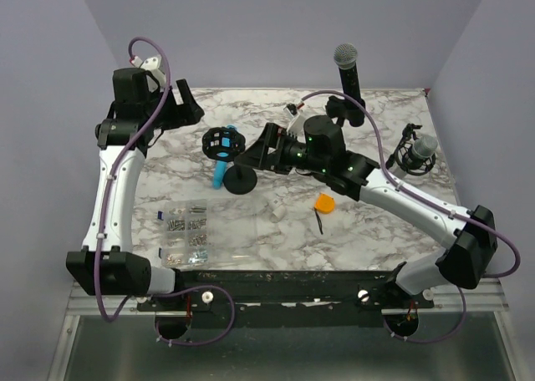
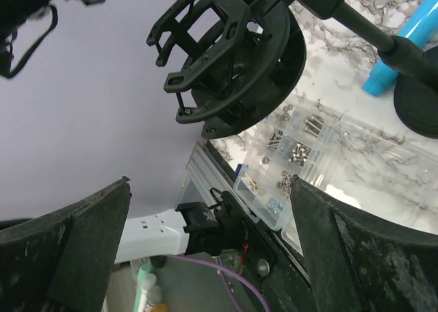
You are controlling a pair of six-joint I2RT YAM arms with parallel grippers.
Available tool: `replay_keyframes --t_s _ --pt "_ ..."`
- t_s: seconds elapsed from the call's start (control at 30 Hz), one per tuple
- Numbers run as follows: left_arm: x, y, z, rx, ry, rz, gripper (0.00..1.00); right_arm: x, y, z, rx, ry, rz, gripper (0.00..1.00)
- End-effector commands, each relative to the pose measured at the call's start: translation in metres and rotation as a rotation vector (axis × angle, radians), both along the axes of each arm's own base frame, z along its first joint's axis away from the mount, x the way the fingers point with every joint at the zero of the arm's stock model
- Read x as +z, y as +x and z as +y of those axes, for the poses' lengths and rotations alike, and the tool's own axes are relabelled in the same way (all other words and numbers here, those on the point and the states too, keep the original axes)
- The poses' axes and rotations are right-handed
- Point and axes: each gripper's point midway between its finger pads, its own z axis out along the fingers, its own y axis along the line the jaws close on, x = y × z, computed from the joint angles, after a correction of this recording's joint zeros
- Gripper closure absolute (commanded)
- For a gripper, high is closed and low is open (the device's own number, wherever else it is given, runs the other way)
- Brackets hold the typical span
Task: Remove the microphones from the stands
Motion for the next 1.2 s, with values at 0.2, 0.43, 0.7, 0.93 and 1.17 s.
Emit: replay_keyframes --t_s 0.2,0.43,0.7,0.93,1.17 --pt "0.054 -0.026 -0.030 -0.091 -0.059 -0.252 0.17 0.029 0.035 0.009 -0.181 0.119 -0.016 0.00" --pt "0.063 -0.040 -0.048 -0.135 -0.023 -0.287 0.17 0.022 0.070 -0.008 -0.383 0.068 -0.006 0.00" --pt "0.065 -0.044 -0.052 -0.143 -0.004 -0.307 0.14 -0.001 0.100 -0.011 -0.488 -0.008 0.003 0.00" --pt "0.062 -0.043 -0.052 -0.140 0.005 -0.302 0.12 -0.011 0.114 0.021 -0.331 -0.022 -0.012 0.00" --pt "0.061 -0.042 -0.050 -0.136 0.021 -0.305 0.07 -0.033 0.133 0.021 -0.293 -0.002 0.061 0.02"
